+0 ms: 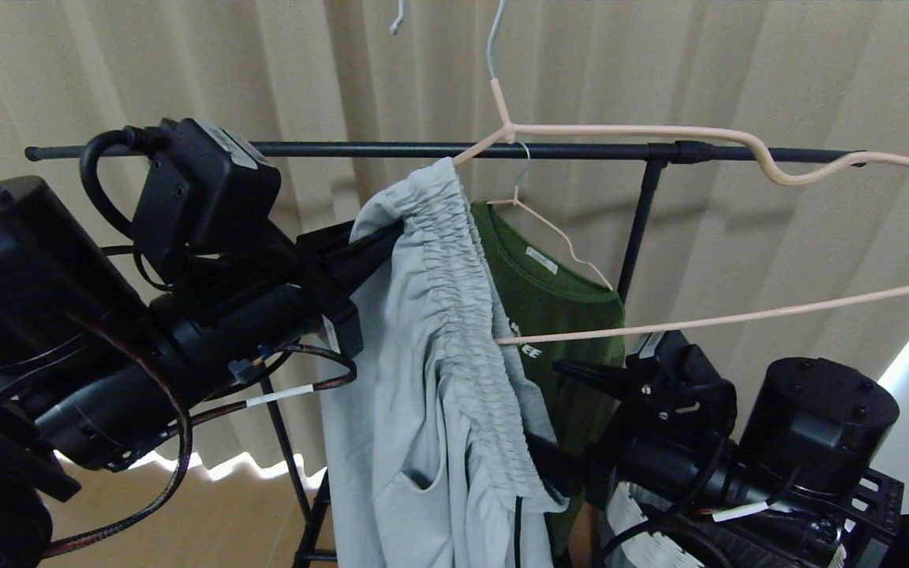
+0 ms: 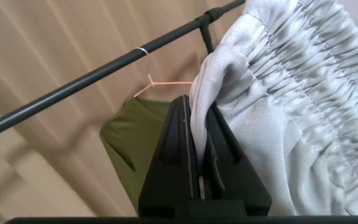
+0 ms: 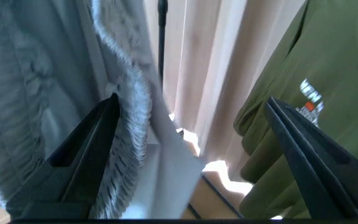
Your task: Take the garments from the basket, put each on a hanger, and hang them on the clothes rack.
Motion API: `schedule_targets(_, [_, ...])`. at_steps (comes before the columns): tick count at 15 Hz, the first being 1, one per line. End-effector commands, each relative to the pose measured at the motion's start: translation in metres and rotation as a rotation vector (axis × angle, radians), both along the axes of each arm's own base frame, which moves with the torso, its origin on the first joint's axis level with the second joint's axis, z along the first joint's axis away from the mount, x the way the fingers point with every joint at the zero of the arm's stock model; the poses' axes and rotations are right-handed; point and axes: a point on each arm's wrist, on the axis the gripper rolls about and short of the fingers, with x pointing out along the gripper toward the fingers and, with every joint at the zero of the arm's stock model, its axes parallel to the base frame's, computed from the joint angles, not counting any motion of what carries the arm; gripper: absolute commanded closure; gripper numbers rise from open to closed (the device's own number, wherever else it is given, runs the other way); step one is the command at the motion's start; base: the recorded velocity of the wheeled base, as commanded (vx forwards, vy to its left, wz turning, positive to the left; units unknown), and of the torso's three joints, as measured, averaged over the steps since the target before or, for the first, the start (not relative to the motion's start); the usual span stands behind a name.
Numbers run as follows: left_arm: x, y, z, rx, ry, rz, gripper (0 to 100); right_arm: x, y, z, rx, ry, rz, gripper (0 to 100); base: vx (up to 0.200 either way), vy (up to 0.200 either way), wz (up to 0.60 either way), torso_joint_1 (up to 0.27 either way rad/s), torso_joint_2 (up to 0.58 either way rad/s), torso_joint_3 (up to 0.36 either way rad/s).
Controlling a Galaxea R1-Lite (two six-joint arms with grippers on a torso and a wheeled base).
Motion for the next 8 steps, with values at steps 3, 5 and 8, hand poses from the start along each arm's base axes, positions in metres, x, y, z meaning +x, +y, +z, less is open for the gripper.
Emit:
schedule_targets(3, [0.001,0.001,0.002,-0.009,-0.012,0.005,100,-0.001,0.0,-0.002,-0.006,0.006,0.001,100,0.0,0.0,0.0,0.0,0.0,0.0])
schedule_targets(5, [0.004,0.004,0.001,-0.006,-0.008,0.022,100,-0.001,-0.001,0.0,-0.001,0.0,-0.001,100,0.0,0.0,0.0,0.0,0.0,0.0])
schedule_targets(8, [0.018,0.018,-0.005,0.014,0.004,0.098,100,0.001,-0.011,0.007,0.015,-0.018,-0.036,100,0.0,0.0,0.0,0.0,0.0,0.0])
